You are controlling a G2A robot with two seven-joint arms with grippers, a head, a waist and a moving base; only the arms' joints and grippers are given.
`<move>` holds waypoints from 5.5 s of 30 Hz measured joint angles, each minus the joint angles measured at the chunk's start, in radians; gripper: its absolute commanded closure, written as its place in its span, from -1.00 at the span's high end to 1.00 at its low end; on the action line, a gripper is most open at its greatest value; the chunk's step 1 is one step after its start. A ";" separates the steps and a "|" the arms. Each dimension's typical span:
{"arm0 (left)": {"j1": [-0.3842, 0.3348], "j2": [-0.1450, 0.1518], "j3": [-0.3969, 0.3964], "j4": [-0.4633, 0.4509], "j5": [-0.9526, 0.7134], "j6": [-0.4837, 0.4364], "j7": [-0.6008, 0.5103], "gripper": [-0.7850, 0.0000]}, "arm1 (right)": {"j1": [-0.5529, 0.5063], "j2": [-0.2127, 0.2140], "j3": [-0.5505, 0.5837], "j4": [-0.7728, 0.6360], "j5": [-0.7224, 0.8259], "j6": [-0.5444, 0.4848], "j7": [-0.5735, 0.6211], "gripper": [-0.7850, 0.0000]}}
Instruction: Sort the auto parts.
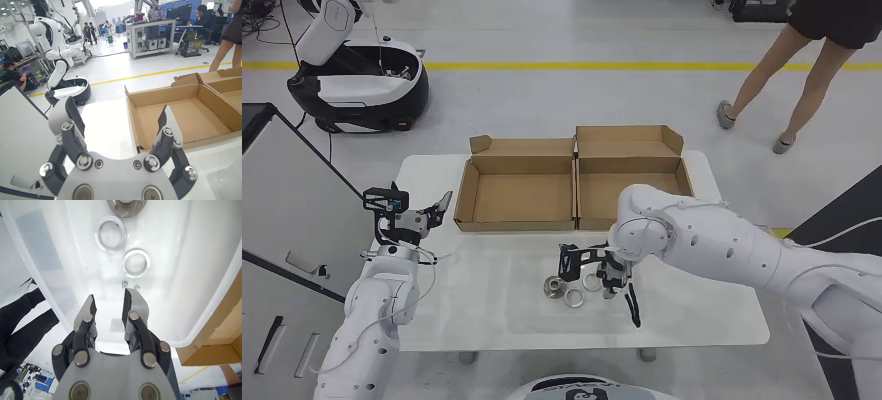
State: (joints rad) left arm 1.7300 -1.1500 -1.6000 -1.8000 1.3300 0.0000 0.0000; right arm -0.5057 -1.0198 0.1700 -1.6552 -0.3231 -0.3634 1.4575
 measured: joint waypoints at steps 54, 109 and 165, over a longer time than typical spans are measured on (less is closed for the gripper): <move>0.000 0.000 0.000 0.000 0.000 0.000 0.000 1.00 | -0.076 -0.070 0.000 0.170 -0.100 -0.051 -0.051 -0.48; 0.000 0.000 0.000 0.000 0.000 0.000 0.000 1.00 | -0.086 -0.105 0.000 0.219 -0.152 -0.051 -0.052 -1.00; 0.000 0.000 0.000 0.000 0.000 0.000 0.000 1.00 | 0.073 0.219 0.132 0.004 0.284 -0.649 -0.777 -1.00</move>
State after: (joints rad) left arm 1.7300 -1.1500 -1.6000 -1.8000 1.3300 0.0000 0.0000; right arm -0.4328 -0.8011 0.3023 -1.6512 -0.0390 -1.0122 0.6805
